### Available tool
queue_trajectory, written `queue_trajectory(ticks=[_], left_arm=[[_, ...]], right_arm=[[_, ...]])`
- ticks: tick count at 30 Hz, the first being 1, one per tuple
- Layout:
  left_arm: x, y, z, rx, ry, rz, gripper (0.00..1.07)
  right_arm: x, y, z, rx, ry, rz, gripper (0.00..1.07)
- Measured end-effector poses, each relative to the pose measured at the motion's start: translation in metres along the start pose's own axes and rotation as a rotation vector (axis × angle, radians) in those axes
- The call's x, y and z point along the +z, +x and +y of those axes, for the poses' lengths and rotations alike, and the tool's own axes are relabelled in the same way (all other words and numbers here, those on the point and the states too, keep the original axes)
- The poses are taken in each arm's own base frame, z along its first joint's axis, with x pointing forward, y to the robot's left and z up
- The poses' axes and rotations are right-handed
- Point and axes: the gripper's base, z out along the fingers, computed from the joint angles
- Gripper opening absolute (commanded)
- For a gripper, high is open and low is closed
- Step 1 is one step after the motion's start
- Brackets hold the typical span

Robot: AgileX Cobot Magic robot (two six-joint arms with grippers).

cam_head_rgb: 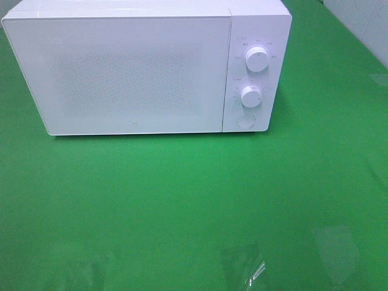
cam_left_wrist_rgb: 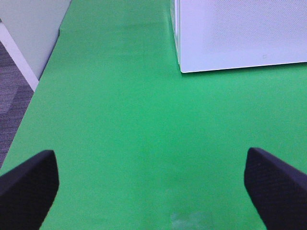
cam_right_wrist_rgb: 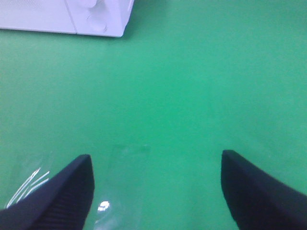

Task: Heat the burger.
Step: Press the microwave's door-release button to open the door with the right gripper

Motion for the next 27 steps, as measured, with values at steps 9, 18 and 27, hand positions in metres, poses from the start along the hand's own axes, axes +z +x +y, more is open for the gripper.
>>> queue_trajectory(ticks=[9,18,27], left_arm=[[0.0,0.0,0.0,0.0,0.0,0.0,0.98],[0.0,0.0,0.0,0.0,0.0,0.0,0.98],[0.0,0.0,0.0,0.0,0.0,0.0,0.98]], right_arm=[[-0.024,0.012,-0.002,0.094,0.076,-0.267,0.74],[-0.038,0.02,-0.001,0.124,0.116,-0.354,0.74],[-0.046,0.027,0.0,0.136,0.13,-0.289,0.74]])
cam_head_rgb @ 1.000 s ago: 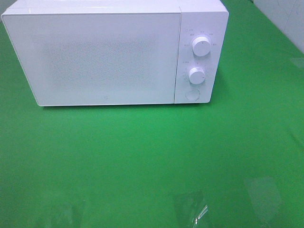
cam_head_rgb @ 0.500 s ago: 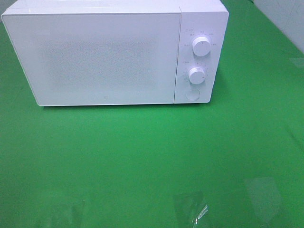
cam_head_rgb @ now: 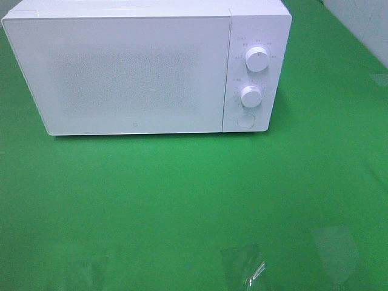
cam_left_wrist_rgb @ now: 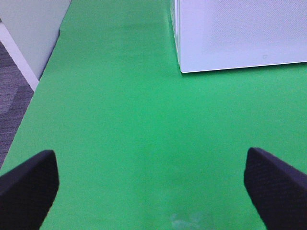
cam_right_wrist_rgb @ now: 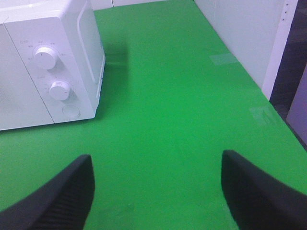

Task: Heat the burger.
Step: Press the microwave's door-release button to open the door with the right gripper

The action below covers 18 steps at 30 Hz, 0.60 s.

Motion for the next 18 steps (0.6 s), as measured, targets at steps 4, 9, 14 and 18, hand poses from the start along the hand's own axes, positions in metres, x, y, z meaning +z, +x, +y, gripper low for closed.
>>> queue_trajectory(ticks=[4,9,14,18], left_arm=[[0.0,0.0,0.0,0.0,0.0,0.0,0.98],[0.0,0.0,0.0,0.0,0.0,0.0,0.98],[0.0,0.0,0.0,0.0,0.0,0.0,0.98],[0.0,0.0,0.0,0.0,0.0,0.0,0.98]], right_arm=[[0.0007,0.0099,-0.0009,-0.001,0.011,0.095,0.73],[0.0015,0.0125,-0.001,-0.004,0.012,0.115,0.73],[0.0015,0.0125,-0.001,-0.004,0.012,0.115,0.73],[0.0015,0.0125,-0.001,-0.004,0.012,0.115,0.73]])
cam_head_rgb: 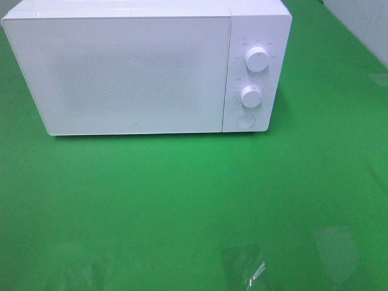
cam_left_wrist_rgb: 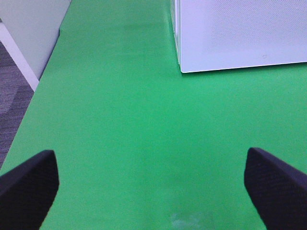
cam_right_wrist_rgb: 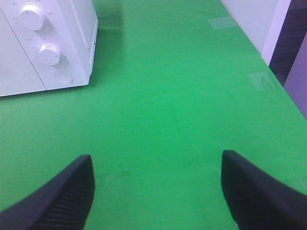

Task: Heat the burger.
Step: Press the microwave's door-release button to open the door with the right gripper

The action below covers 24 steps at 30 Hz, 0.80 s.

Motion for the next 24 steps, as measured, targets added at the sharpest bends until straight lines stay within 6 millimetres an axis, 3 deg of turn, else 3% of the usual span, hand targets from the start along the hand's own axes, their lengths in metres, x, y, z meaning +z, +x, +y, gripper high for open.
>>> queue_trajectory(ticks=[11,15,19,24], left_arm=[[0.0,0.0,0.0,0.0,0.0,0.0,0.98],[0.0,0.0,0.0,0.0,0.0,0.0,0.98],[0.0,0.0,0.0,0.0,0.0,0.0,0.98],[0.0,0.0,0.0,0.0,0.0,0.0,0.98]], right_arm=[[-0.002,-0.002,0.0,-0.009,-0.001,-0.009,0.73],[-0.004,-0.012,0.001,-0.007,-0.006,-0.053,0.73],[0.008,-0.03,0.003,-0.011,-0.014,-0.112,0.73],[0.018,-0.036,0.004,-0.013,-0.022,-0.173,0.73]])
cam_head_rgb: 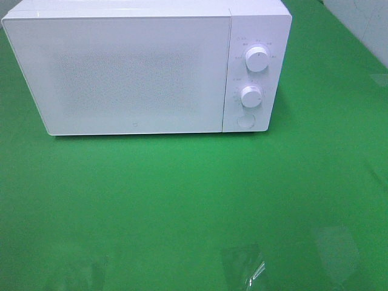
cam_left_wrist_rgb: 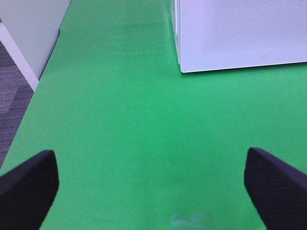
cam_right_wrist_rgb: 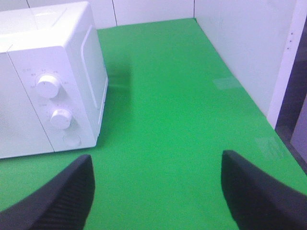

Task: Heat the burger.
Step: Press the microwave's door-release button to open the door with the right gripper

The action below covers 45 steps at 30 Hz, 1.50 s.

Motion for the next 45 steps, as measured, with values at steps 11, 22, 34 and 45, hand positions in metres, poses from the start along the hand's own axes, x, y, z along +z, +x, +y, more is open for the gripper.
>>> queue_trajectory(ticks=[11,22,34,45], left_arm=[[0.0,0.0,0.0,0.0,0.0,0.0,0.98],[0.0,0.0,0.0,0.0,0.0,0.0,0.98],[0.0,0.0,0.0,0.0,0.0,0.0,0.98],[0.0,0.0,0.0,0.0,0.0,0.0,0.98]], right_arm=[[0.061,0.015,0.005,0.048,-0.045,-0.113,0.73],[0.112,0.036,0.005,0.356,-0.037,-0.082,0.66],[0.156,0.069,0.008,0.771,-0.014,0.036,0.26],[0.179,0.089,0.054,0.912,-0.138,0.099,0.0]])
